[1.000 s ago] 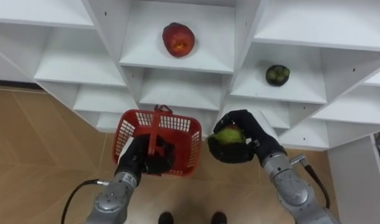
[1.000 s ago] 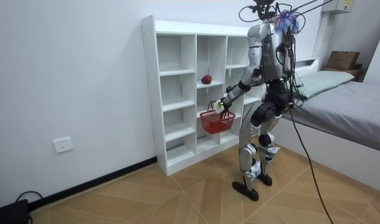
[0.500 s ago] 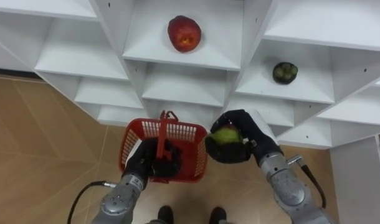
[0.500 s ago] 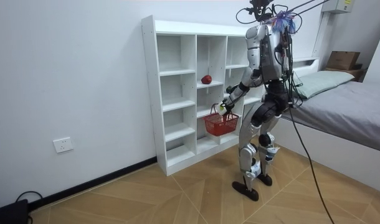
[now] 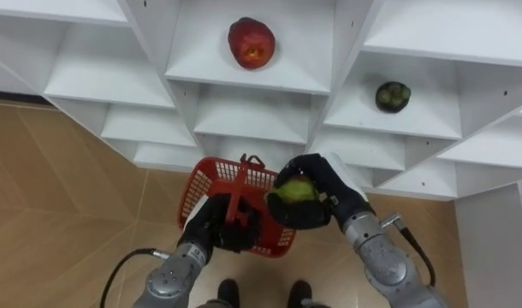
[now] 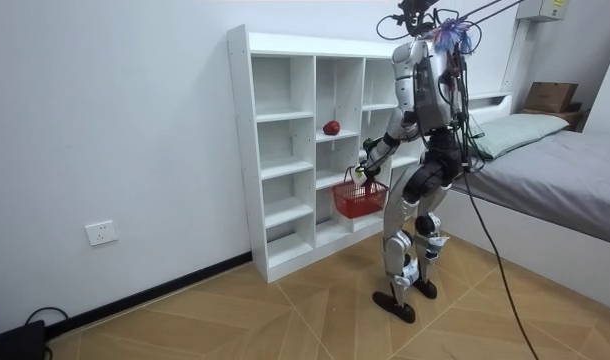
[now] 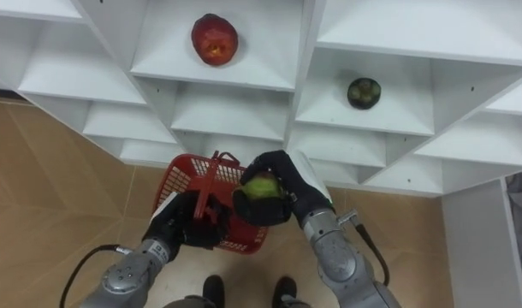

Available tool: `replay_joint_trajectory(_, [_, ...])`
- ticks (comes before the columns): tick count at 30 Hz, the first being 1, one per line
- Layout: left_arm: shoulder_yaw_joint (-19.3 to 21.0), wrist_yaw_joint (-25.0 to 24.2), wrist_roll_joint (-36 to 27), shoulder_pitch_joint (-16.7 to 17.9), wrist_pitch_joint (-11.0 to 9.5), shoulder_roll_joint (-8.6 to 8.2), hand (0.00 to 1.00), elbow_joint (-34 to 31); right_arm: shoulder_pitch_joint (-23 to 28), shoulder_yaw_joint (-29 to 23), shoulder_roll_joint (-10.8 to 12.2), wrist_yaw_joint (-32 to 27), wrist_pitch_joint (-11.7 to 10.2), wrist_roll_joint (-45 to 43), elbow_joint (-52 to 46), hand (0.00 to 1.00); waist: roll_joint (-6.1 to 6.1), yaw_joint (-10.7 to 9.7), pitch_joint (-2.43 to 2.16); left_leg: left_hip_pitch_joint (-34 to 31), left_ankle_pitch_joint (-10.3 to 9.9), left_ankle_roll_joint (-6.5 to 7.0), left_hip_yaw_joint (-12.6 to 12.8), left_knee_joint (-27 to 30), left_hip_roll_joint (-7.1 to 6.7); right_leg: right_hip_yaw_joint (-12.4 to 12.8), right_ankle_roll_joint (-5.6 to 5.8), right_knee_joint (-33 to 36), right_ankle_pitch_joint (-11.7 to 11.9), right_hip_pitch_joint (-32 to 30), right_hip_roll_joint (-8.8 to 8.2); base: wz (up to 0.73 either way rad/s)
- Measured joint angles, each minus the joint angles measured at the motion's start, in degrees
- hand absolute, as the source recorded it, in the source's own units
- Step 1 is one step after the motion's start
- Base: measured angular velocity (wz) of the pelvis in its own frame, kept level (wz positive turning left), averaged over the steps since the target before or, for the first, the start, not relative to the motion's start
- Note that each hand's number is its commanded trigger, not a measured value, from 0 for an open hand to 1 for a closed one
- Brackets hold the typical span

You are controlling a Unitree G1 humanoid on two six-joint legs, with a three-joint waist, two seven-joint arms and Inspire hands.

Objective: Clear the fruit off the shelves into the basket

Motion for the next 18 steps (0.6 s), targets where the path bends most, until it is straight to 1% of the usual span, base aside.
replay_joint_trajectory(9, [-0.07,-1.12,-0.01,-0.04,0.01,0.03,1.0,-2.45,-1.46,0.37,0.01,0.82,0.07,0.05,0.0,1.0,0.01,0.03,0.01,-0.1,0.0,0.0,0.23,-0.15,-0.08,-0.11,0.09,-0.07,-0.1,-0.09,-0.16,0.0])
replay_joint_trajectory(13, [-1.06,-1.55,-0.07,0.12,0.02,0.04,1.0,-2.68,-1.49,0.37,-0.01,0.76,0.47,0.06,0.0,1.0,0.01,0.01,0.01,-0.13,0.0,0.01,0.34,-0.09,-0.06,-0.2,0.09,-0.03,-0.14,-0.06,-0.22,0.0])
replay_joint_trajectory(14, [-1.14,-1.85,-0.1,0.21,0.02,0.05,1.0,-3.06,-1.5,0.36,-0.07,0.75,0.63,0.31,0.0,0.95,0.02,0.01,0.01,-0.13,0.0,0.01,0.33,-0.07,-0.06,-0.25,0.09,-0.03,-0.14,-0.03,-0.24,0.0])
replay_joint_trajectory(15, [-1.16,-2.18,-0.1,0.25,0.02,0.08,1.0,-3.29,-1.5,0.36,-0.07,0.73,0.68,0.41,0.0,0.57,0.02,0.01,0.01,-0.13,0.0,0.01,0.33,-0.05,-0.06,-0.28,0.09,-0.01,-0.14,-0.01,-0.25,0.0])
replay_joint_trajectory(17, [-1.58,-2.89,-0.1,0.28,0.02,0.18,1.0,-4.07,-1.54,0.36,-0.07,0.62,0.68,0.52,0.0,0.27,0.04,0.03,0.02,-0.12,0.0,0.01,0.33,0.04,-0.06,-0.32,0.09,0.05,-0.14,0.04,-0.29,0.0])
replay_joint_trajectory(18, [-1.66,-3.15,-0.11,0.32,0.02,0.21,1.0,-4.27,-1.56,0.37,-0.06,0.62,0.68,0.52,0.0,0.21,0.06,0.03,0.02,-0.12,0.0,0.01,0.33,0.06,-0.06,-0.32,0.09,0.07,-0.14,0.04,-0.3,0.0])
